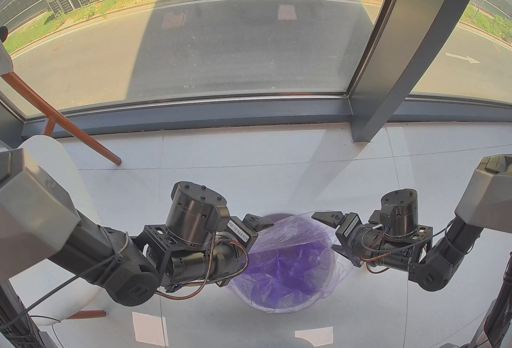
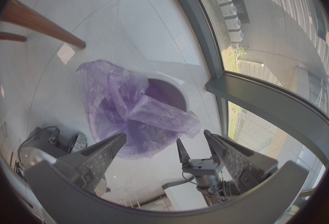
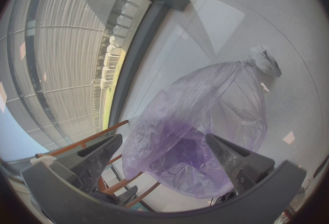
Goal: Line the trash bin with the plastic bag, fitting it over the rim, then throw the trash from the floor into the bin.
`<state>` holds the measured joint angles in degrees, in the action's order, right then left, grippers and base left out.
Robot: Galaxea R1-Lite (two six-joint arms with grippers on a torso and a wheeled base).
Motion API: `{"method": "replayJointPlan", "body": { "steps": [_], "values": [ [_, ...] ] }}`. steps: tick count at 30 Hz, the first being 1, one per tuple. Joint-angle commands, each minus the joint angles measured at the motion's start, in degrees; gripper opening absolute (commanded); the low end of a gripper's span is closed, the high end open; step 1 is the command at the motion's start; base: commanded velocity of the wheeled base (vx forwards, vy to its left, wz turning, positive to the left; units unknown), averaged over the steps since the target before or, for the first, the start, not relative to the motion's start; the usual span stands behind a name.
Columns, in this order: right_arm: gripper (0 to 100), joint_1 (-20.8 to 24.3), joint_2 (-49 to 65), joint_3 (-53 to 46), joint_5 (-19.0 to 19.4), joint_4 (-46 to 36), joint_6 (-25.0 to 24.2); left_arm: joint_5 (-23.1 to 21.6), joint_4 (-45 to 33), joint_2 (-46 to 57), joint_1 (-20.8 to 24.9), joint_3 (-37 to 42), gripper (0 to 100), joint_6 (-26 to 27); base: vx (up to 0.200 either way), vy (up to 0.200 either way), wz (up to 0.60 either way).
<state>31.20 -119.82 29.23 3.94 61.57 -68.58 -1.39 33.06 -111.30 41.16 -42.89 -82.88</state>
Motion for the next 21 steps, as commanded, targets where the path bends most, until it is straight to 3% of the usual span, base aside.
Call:
{"method": "replayJointPlan", "body": {
  "steps": [1,7,15,21],
  "values": [
    [100,0.4,1.9,6.0,-1.3,-5.1,-2.0,-1.8,-3.8,3.2,-0.5,-3.6,100,-2.5,0.000,0.000,0.00],
    [100,-1.0,1.6,8.3,-1.4,-6.0,-1.8,-1.3,-3.6,-1.4,-0.6,-4.8,100,-1.9,0.000,0.000,0.00],
    [100,-7.1,1.4,10.0,-1.4,-11.0,-1.8,1.4,-3.6,-7.6,-1.3,-6.5,100,1.4,0.000,0.000,0.00],
    [100,-7.2,-0.1,10.8,-1.3,-11.0,-1.6,1.5,-3.9,-9.5,-3.9,-9.9,100,1.8,0.000,0.000,0.00]
  ]
}}
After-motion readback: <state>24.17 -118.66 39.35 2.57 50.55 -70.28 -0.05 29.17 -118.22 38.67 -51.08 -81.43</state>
